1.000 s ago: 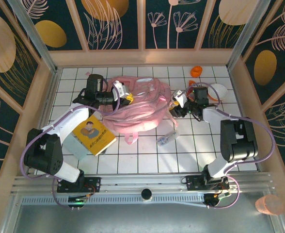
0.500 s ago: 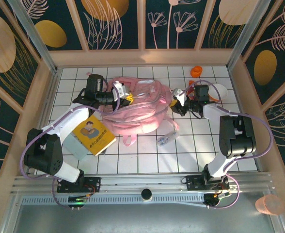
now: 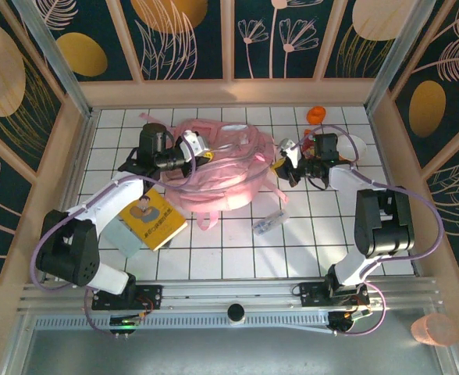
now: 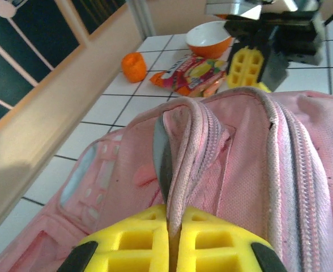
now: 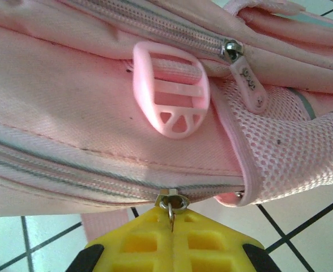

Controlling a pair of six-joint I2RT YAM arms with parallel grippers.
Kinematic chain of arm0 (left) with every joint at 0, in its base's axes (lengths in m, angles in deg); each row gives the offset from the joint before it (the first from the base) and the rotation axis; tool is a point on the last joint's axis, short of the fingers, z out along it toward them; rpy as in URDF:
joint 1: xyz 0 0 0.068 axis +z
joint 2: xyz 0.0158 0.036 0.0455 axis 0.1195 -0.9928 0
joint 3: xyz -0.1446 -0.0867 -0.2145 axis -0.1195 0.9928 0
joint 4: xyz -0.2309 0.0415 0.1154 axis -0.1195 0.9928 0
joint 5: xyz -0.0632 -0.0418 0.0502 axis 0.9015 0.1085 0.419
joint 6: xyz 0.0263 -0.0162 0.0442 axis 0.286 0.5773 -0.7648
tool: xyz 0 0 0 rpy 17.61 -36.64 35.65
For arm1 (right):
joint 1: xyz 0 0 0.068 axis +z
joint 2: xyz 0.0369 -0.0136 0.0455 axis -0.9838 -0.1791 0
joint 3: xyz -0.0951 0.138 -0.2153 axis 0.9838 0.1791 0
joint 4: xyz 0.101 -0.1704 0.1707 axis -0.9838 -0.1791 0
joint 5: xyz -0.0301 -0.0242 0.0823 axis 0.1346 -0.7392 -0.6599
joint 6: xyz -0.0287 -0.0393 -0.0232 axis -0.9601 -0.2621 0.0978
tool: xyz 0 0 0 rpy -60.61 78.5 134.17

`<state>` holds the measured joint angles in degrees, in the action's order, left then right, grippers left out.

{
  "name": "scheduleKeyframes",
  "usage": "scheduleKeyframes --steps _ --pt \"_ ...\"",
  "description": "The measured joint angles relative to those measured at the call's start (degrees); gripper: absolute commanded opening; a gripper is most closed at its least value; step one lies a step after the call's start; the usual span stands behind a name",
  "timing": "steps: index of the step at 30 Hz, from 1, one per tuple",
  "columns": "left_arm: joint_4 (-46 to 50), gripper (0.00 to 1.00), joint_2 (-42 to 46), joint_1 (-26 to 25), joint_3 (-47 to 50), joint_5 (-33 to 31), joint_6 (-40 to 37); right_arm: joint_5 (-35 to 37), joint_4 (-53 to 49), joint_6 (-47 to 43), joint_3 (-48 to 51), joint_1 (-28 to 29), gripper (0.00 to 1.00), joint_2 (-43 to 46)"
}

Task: Pack the student bag

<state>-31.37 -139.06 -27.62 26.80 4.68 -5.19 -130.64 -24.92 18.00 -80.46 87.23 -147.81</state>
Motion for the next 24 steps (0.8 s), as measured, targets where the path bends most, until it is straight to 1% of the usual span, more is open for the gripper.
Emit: scheduleKeyframes --steps 4,9,13,19,24 --pt "-2.36 0.00 0.79 -2.21 0.74 -6.54 0.90 -0.24 -1.75 3.52 -0.39 0.87 0.00 1.31" --pt "-4.20 0.00 0.13 -5.75 1.05 -15.50 1.70 0.00 -5.75 7.06 -1.60 4.90 0.00 3.45" --pt "-5.77 0.00 -1.07 -6.75 1.07 -21.44 2.75 0.04 -9.11 9.38 -3.41 7.23 0.00 4.66" --pt "-7.74 0.00 -2.80 -8.22 0.46 -27.76 4.76 1.40 -11.06 14.47 -4.22 8.57 0.00 7.48" --pt "-11.13 0.00 -4.42 -10.23 0.46 -32.44 9.53 3.74 -11.93 19.89 -4.22 11.28 0.00 9.84"
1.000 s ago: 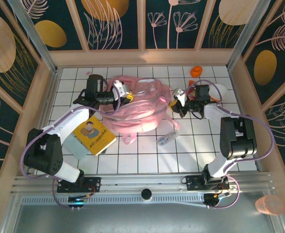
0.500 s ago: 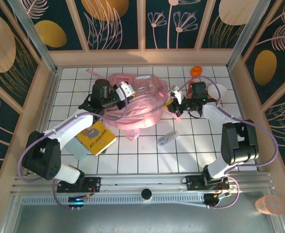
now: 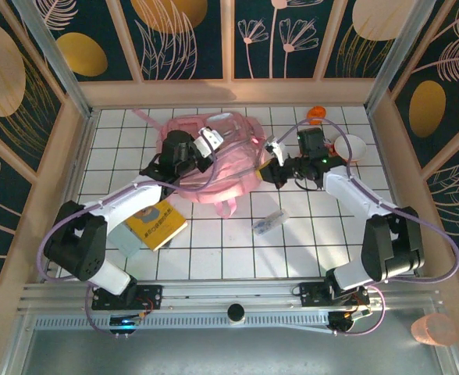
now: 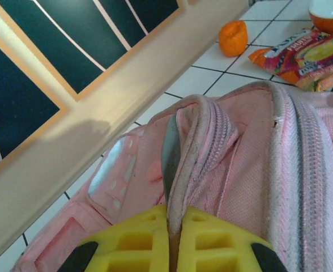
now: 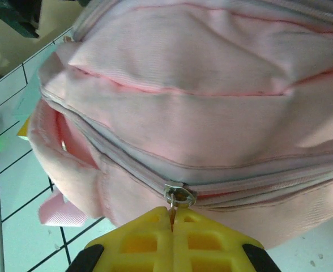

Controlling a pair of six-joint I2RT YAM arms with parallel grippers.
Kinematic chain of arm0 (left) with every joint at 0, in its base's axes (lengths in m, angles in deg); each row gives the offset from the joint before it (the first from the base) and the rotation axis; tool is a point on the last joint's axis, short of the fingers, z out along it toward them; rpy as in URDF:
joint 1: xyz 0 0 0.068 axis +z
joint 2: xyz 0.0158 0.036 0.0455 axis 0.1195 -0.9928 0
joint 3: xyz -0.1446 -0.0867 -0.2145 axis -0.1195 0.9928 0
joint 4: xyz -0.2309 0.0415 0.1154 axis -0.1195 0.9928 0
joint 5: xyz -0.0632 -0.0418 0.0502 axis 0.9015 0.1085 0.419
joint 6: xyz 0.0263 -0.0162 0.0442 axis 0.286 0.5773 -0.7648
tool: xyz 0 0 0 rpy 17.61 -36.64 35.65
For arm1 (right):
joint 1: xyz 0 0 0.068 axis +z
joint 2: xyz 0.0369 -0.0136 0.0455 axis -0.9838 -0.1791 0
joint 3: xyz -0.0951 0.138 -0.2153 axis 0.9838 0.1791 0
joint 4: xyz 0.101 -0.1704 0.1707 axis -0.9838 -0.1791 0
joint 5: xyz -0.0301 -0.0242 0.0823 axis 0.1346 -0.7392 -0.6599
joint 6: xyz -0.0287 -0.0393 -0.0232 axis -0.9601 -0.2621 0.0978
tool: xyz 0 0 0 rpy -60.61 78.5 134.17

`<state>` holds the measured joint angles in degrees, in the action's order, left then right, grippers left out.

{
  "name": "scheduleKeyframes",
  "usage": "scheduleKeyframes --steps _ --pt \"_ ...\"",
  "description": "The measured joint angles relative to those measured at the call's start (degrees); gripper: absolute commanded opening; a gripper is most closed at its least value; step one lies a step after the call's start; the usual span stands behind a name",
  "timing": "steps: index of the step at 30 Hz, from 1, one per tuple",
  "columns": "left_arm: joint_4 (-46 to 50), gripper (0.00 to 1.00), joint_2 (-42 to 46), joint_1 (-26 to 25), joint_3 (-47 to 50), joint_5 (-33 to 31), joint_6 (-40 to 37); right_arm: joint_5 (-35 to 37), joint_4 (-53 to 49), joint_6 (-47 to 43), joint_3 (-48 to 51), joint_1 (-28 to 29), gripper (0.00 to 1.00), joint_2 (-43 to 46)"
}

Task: Pack the student bag

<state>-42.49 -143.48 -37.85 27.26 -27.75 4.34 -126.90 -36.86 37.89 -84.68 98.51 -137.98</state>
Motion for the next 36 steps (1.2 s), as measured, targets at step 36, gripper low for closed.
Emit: scheduleKeyframes --steps 36 --pt "-1.01 0.00 -15.28 -8.94 -16.39 -19.89 33.38 19.54 20.76 62.93 8.20 19.43 0.00 1.22"
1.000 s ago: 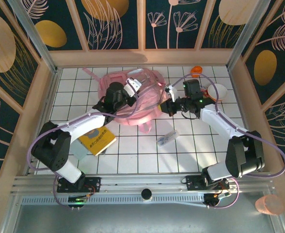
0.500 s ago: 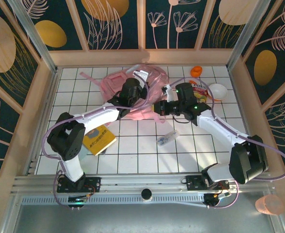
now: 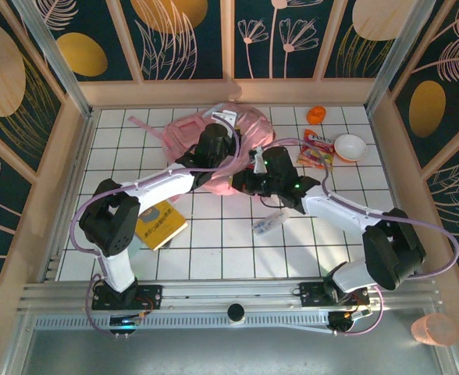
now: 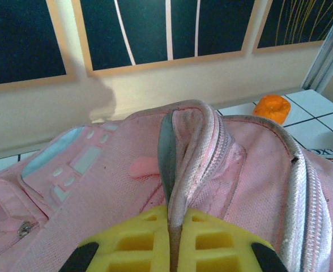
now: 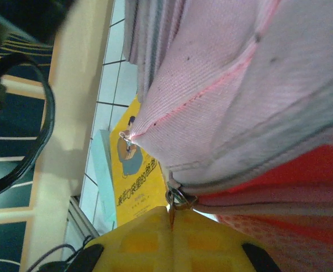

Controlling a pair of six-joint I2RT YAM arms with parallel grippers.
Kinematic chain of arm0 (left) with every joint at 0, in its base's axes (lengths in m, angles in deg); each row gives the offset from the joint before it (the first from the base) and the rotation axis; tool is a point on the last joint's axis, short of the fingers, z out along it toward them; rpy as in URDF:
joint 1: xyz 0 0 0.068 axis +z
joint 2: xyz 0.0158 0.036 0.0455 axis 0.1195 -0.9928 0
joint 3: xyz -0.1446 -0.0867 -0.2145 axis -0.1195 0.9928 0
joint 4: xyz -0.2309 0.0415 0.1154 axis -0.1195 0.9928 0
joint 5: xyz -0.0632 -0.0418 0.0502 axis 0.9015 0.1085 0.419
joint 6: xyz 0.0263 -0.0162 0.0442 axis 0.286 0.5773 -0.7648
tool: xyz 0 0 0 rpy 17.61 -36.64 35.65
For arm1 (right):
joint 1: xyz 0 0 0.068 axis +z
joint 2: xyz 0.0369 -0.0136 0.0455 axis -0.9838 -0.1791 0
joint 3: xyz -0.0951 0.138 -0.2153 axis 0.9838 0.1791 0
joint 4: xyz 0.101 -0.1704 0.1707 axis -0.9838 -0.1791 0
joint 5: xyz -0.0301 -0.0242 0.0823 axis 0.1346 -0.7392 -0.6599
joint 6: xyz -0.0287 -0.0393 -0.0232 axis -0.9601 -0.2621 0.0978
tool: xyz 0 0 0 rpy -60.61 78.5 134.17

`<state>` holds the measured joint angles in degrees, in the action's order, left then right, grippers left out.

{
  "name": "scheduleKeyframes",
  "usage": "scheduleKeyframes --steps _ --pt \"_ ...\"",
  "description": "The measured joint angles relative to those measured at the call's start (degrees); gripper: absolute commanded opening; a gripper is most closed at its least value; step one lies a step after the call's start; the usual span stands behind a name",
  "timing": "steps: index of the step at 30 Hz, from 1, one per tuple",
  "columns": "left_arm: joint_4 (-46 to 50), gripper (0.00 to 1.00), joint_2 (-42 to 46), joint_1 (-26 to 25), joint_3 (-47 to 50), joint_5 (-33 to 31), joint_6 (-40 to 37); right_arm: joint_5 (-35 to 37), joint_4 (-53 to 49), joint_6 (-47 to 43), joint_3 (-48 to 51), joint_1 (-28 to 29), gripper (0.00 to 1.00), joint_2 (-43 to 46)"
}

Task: Pack the student bag

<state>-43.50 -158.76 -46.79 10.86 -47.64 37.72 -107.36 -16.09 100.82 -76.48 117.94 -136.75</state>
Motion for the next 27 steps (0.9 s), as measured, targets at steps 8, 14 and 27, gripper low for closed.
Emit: scheduleKeyframes --steps 8,14,27 --pt "-0.70 0.00 0.13 0.04 0.15 2.01 -3.26 1.25 0.33 2.47 0.90 0.35 0.52 1.68" --pt "-2.75 0.00 3.39 2.23 5.14 11.76 -7.23 2.40 0.79 4.31 5.07 -4.81 0.83 13.68" --pt "-3.21 0.00 6.08 7.34 6.78 30.95 -9.40 2.23 16.63 15.45 12.61 -10.03 0.96 14.21"
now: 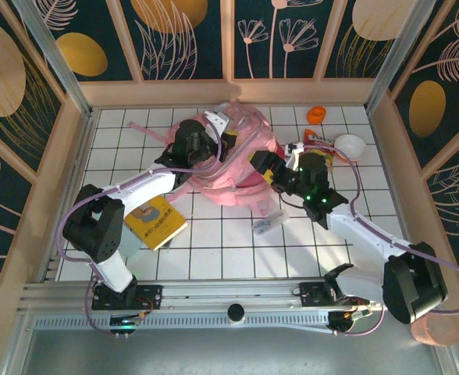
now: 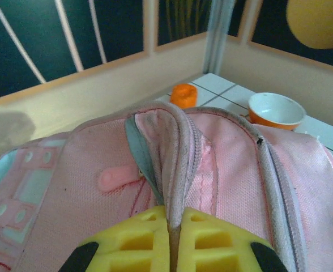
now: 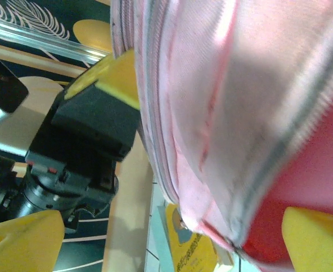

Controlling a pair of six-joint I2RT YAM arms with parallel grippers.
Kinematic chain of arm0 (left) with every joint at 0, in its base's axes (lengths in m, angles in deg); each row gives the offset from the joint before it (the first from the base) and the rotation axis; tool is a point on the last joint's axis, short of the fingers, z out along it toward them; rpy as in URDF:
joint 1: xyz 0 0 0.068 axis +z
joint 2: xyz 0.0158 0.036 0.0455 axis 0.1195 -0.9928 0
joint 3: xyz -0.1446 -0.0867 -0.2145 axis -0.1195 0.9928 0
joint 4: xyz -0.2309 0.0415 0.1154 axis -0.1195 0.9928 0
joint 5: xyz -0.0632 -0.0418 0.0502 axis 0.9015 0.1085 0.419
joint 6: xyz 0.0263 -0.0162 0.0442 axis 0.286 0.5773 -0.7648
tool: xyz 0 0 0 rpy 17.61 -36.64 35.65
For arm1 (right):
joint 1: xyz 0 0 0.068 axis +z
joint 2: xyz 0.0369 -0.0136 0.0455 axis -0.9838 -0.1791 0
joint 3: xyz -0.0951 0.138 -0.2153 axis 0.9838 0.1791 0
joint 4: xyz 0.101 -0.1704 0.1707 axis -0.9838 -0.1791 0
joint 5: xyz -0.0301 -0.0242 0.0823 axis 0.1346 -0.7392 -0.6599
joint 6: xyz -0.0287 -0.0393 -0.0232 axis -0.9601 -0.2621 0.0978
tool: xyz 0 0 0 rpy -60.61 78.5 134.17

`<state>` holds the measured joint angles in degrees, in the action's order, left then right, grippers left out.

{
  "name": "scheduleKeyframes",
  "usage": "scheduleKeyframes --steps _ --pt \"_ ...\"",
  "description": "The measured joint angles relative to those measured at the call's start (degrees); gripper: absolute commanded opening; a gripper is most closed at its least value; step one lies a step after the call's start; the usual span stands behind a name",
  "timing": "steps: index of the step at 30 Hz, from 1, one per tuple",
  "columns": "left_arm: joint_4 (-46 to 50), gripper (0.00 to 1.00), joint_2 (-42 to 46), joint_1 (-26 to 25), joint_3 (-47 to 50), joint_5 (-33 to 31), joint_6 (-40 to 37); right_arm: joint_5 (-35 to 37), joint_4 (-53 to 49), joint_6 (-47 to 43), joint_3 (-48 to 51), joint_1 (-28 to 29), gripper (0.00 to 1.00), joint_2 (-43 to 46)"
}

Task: Pack the student bag

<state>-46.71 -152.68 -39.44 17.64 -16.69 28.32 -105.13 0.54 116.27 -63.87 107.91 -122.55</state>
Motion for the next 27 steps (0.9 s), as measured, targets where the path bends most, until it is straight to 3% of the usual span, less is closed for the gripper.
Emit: scheduleKeyframes --steps 11,13,19,21,25,27 --pt "-0.04 0.00 0.07 0.15 0.04 9.18 -0.22 -1.99 8.13 -1.88 -0.55 0.37 0.84 -8.90" --pt "-0.02 0.00 0.07 0.35 0.04 9.90 -0.22 -2.84 10.60 -2.71 -0.55 0.35 0.74 -10.01" --pt "-0.04 0.00 0.07 1.05 0.04 8.74 0.11 -5.03 15.76 -4.81 -0.87 0.46 0.23 -12.35" --pt "-0.02 0.19 0.07 1.05 -0.02 7.37 0.66 -5.31 16.59 -5.03 -0.92 0.52 0.14 -12.81" --pt "0.59 0.36 0.81 1.09 -1.44 4.07 1.77 -4.66 17.09 -4.42 -0.98 0.55 0.01 -13.20" --pt "2.36 0.43 3.30 1.20 -2.27 1.84 2.34 -3.74 17.14 -3.67 -0.98 0.66 0.00 -13.38"
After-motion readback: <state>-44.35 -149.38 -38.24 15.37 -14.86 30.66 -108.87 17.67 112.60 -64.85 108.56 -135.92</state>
